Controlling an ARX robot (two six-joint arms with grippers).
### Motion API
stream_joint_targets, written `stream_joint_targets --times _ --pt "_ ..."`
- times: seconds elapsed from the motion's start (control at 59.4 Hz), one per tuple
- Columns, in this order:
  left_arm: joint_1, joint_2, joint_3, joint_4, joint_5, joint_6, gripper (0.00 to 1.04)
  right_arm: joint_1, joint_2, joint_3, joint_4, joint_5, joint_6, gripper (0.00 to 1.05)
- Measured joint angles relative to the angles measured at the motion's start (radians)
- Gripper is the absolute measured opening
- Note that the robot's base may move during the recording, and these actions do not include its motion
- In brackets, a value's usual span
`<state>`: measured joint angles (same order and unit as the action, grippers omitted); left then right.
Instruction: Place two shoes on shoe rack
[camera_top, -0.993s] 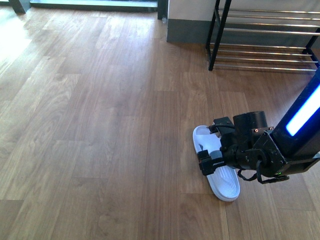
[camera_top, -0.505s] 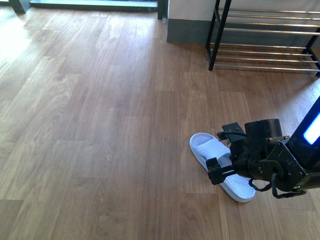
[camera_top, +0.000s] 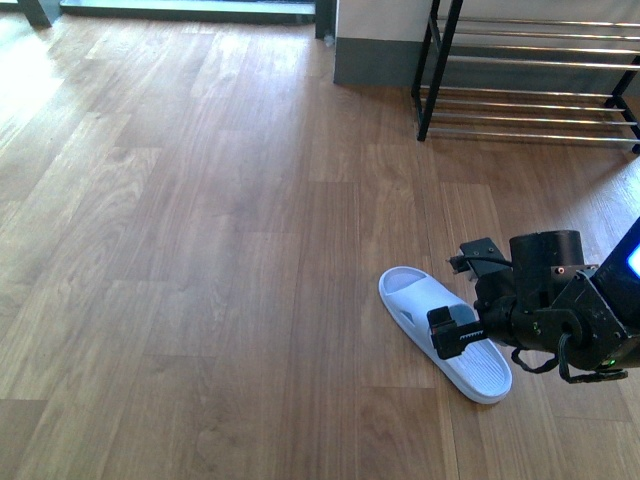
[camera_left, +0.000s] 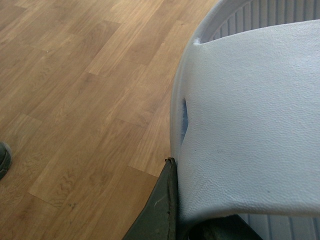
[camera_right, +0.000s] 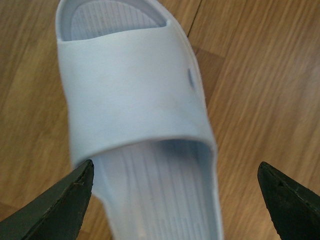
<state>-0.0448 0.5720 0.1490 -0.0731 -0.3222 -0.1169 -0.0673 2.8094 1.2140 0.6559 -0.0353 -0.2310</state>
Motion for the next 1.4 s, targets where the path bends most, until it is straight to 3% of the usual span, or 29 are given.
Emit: stream_joint_targets --times 0.286,0.808,0.892,1.195,1.397 --pt "0.000 0.000 0.000 0.000 0.000 0.000 0.02 -0.066 0.116 0.202 -0.101 -0.019 -0.060 0.95" --pt "0.000 0.000 0.000 0.000 0.000 0.000 0.02 -0.043 0.207 0.354 -0.148 -0.128 -0.042 0.95" --pt "0.000 0.000 0.000 0.000 0.000 0.000 0.02 -0.039 0.209 0.359 -0.150 -0.127 -0.036 0.86" --pt "0.000 0.000 0.000 0.000 0.000 0.000 0.02 -0.047 0.209 0.348 -0.132 -0.115 -0.005 0.26" --pt "0.000 0.000 0.000 0.000 0.000 0.000 0.02 -0.051 0.208 0.322 -0.097 -0.112 0.014 0.02"
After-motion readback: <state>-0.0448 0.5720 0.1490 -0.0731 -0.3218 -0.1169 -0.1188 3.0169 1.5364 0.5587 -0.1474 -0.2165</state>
